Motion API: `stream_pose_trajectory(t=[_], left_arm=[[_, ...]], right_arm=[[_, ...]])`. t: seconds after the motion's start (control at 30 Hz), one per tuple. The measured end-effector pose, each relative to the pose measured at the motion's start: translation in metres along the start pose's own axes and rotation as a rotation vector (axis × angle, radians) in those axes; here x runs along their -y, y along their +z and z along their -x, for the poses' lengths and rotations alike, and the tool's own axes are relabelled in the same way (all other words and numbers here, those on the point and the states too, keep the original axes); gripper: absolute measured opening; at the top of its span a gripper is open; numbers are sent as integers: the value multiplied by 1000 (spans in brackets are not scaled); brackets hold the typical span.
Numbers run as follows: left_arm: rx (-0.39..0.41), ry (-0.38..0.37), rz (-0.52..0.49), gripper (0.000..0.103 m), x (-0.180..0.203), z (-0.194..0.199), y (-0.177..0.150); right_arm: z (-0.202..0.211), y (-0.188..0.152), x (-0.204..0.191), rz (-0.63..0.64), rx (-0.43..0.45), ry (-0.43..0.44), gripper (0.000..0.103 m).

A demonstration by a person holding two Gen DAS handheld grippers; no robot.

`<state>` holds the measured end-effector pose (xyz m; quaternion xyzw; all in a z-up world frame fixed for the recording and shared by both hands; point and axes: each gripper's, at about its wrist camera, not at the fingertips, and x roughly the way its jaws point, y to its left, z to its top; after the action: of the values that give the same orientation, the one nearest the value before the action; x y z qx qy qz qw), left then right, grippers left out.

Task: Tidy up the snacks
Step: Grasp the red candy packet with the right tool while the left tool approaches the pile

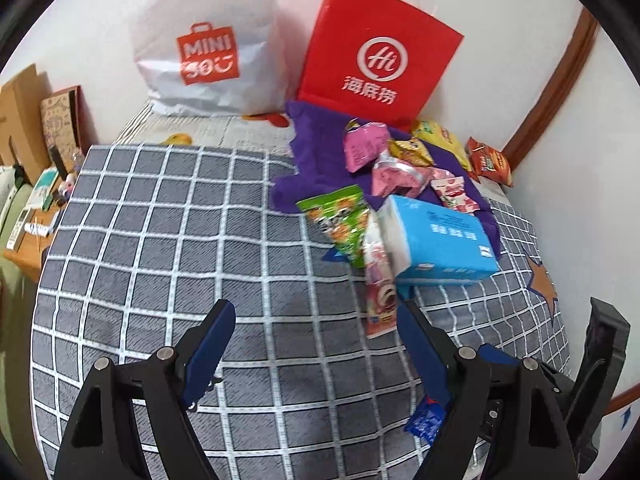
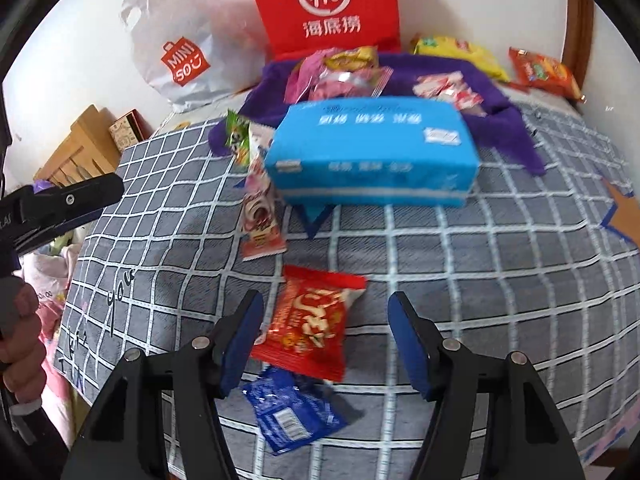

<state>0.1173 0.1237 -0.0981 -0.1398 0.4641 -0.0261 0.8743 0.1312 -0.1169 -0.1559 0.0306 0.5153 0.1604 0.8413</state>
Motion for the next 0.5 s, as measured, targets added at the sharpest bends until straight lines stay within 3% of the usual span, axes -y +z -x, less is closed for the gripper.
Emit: stream_pose_trajectory(t=[0.23, 0.33, 0.5], left_arm=[[-25, -3, 42, 82, -14, -11, -2], [-29, -5, 37, 82, -11, -16, -2], [-39, -11, 4, 82, 5, -29, -3]], right_arm=[[-24, -3, -5, -14, -50, 5, 61], [-32, -7, -5, 4, -54, -15, 45], [-21, -3, 9, 31, -7, -25, 43]])
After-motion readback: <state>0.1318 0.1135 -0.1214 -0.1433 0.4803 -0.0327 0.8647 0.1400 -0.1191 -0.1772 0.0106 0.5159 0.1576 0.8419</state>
